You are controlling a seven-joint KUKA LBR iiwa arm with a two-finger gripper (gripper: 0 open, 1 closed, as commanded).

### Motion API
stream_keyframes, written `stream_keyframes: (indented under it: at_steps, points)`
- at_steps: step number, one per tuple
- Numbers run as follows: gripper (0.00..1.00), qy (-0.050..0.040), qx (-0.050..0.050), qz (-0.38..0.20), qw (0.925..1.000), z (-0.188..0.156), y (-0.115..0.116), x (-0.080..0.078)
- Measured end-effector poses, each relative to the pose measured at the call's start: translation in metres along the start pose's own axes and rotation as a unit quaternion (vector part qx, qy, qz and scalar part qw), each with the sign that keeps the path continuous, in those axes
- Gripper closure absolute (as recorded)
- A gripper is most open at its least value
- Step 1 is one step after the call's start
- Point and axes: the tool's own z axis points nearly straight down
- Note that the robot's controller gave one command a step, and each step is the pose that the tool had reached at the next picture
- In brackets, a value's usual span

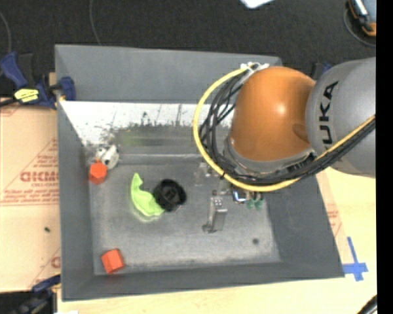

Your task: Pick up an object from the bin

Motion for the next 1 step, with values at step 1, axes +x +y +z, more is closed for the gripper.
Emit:
stream_keyframes:
  at_steps: [1]
  points:
    - [0.00,-0.0044,0.000,0.002,1.0000,-0.0046,-0.0004,-0.0014]
